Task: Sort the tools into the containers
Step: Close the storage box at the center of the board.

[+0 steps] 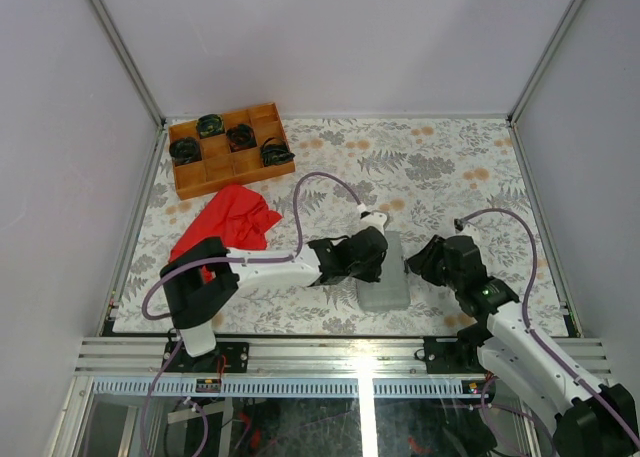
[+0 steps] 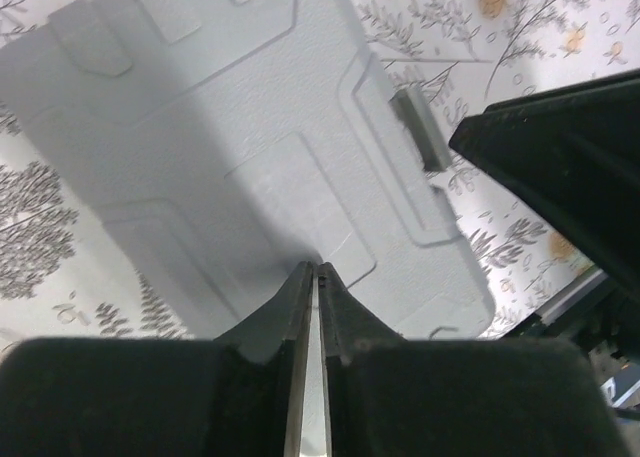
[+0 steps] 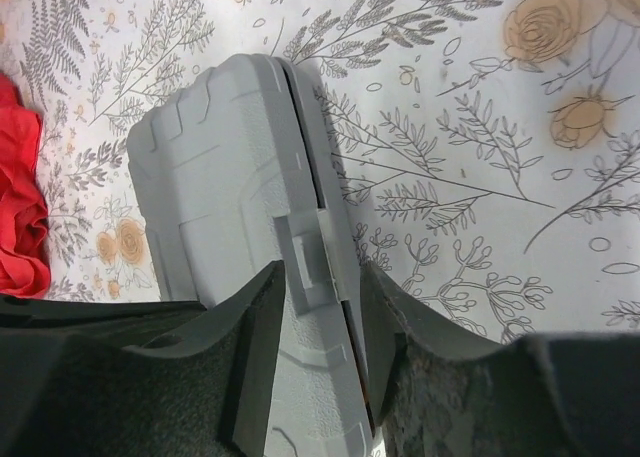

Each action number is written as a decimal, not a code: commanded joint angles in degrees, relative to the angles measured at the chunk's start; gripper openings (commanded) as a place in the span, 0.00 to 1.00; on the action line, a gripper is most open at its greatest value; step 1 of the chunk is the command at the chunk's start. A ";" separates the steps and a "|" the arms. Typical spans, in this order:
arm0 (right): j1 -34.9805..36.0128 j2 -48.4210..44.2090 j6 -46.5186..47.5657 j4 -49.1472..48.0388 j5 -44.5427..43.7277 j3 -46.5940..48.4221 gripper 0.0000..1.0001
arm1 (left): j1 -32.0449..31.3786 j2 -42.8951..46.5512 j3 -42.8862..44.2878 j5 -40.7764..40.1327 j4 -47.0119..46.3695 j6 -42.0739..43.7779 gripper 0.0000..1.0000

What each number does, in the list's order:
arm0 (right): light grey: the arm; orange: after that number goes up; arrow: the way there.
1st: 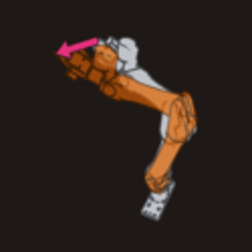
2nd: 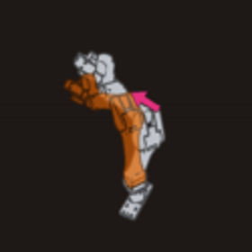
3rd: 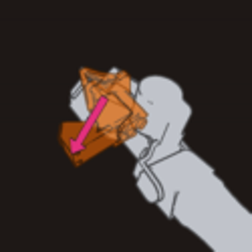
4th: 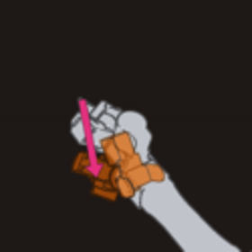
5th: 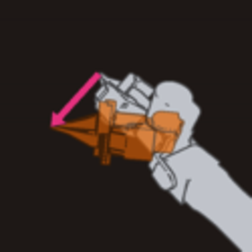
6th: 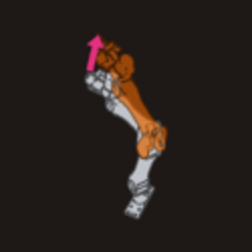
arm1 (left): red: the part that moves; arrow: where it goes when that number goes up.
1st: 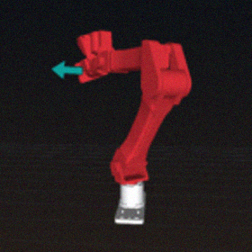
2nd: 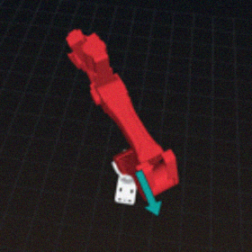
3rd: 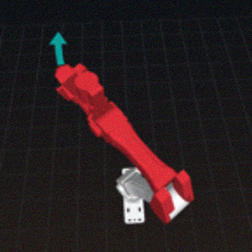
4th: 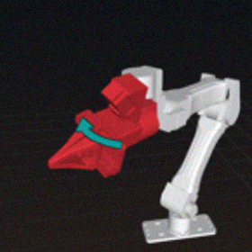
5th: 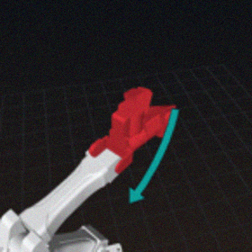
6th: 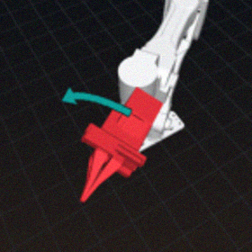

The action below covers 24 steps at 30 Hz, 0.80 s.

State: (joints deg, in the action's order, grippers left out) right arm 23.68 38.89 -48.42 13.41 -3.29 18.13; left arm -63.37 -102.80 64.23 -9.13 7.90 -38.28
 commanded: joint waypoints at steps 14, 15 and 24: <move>0.31 0.94 -1.57 -12.98 9.75 -3.20 0.44 | 6.37 18.18 -17.08 1.70 3.94 0.48 0.20; 0.31 0.76 -1.95 -14.41 10.92 -3.72 0.43 | 6.68 19.32 -18.25 1.81 3.46 0.22 0.20; 0.29 10.45 -2.76 -25.15 24.42 -3.91 0.37 | 10.90 20.59 -22.68 3.31 2.59 -0.79 0.27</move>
State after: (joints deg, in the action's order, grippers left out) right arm 23.68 44.62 -50.96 -4.47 12.78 13.19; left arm -53.76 -81.47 42.92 -6.85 11.66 -38.33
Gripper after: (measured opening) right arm 0.344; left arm 0.266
